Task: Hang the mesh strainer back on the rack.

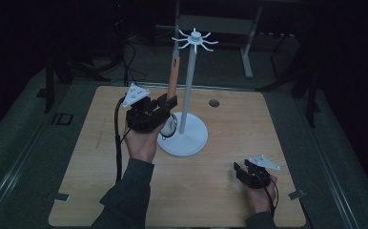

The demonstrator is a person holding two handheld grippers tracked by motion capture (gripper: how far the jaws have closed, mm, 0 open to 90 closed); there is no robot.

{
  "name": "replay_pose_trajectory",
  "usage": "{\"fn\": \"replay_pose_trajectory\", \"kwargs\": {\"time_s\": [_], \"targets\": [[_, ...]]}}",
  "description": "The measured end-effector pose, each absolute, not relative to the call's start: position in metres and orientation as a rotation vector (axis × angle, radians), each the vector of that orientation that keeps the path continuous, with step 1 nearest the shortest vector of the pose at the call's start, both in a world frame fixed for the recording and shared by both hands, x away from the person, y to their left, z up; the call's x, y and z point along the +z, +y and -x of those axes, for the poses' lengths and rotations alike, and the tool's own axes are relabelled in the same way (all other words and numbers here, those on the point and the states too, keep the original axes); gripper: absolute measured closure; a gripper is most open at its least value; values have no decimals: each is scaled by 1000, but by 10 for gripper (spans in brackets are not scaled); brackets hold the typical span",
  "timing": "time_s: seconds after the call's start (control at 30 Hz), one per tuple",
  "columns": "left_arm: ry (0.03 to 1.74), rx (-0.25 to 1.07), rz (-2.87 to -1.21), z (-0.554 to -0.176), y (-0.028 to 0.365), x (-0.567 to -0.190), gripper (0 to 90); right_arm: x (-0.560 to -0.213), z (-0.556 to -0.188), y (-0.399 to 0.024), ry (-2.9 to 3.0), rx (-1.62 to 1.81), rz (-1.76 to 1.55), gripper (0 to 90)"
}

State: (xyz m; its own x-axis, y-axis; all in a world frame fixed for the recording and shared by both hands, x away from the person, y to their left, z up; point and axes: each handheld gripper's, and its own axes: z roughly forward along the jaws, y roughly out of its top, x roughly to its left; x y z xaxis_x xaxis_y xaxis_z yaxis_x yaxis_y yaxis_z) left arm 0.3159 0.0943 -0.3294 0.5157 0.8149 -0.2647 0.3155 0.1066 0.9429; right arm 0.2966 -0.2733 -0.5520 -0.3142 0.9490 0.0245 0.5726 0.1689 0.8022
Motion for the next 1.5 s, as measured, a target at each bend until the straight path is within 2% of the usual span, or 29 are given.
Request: {"fn": "replay_pose_trajectory", "kwargs": {"time_s": [0.83, 1.5], "targets": [[1006, 481, -1409, -319, 96, -312, 683, -551, -297, -275, 1950, 1011, -1438, 486], [1007, 447, -1425, -333, 92, -308, 683, -551, -297, -275, 1947, 1013, -1441, 486]]}}
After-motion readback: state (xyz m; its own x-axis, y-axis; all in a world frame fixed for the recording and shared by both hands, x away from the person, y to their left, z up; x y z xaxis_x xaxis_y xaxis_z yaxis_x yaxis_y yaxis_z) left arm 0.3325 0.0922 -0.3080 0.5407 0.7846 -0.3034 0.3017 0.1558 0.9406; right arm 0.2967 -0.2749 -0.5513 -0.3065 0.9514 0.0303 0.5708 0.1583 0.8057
